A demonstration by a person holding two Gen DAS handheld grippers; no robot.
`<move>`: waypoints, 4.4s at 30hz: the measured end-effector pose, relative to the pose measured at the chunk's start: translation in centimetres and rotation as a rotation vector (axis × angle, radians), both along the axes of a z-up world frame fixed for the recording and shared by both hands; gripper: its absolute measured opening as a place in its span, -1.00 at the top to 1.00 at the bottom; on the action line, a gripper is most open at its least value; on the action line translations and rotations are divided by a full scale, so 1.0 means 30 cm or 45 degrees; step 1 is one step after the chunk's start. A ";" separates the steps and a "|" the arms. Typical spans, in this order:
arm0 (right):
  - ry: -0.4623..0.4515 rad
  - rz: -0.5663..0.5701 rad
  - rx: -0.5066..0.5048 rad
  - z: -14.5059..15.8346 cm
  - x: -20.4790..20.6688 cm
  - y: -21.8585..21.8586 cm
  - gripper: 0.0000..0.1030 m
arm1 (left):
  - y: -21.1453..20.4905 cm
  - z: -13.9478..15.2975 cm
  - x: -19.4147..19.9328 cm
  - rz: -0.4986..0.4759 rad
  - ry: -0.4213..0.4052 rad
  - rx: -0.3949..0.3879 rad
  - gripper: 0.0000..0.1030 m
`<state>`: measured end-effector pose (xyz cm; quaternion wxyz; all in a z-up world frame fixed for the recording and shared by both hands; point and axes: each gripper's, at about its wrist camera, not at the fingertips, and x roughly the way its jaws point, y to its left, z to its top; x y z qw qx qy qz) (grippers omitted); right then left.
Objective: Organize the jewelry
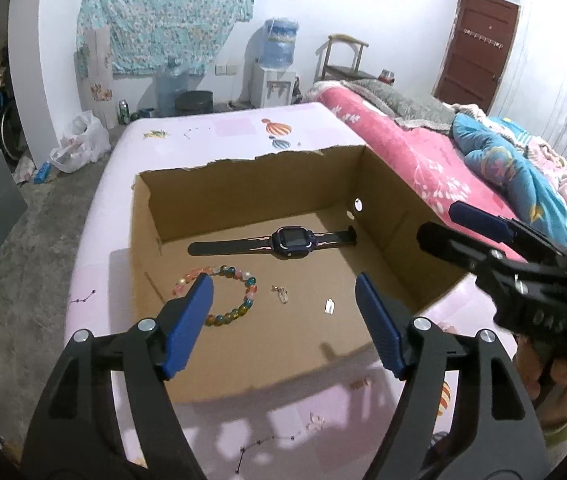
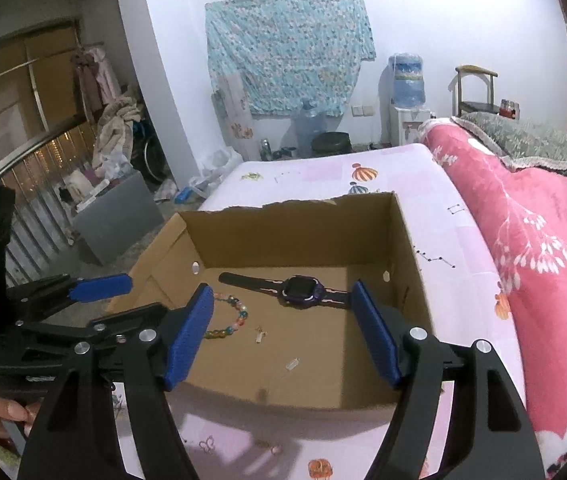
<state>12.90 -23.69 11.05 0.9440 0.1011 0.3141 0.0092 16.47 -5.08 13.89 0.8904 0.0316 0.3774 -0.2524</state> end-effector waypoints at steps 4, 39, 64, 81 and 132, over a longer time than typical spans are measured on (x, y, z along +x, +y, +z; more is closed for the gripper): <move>-0.018 0.015 0.003 0.020 -0.071 -0.009 -0.35 | 0.055 0.022 -0.080 0.004 -0.034 -0.007 -0.41; 0.391 0.129 0.209 -0.376 -0.298 0.092 -0.35 | 0.019 -0.352 -0.314 -0.251 0.076 0.095 -0.27; 0.392 0.130 0.196 -0.403 -0.248 0.069 -0.35 | -0.112 -0.437 -0.244 -0.398 0.086 0.322 0.76; 0.380 0.092 0.155 -0.388 -0.277 0.052 -0.35 | -0.080 -0.427 -0.261 -0.390 0.087 0.299 0.76; 0.431 0.201 0.138 -0.457 -0.157 0.170 0.57 | -0.043 -0.417 -0.218 -0.361 0.205 0.216 0.33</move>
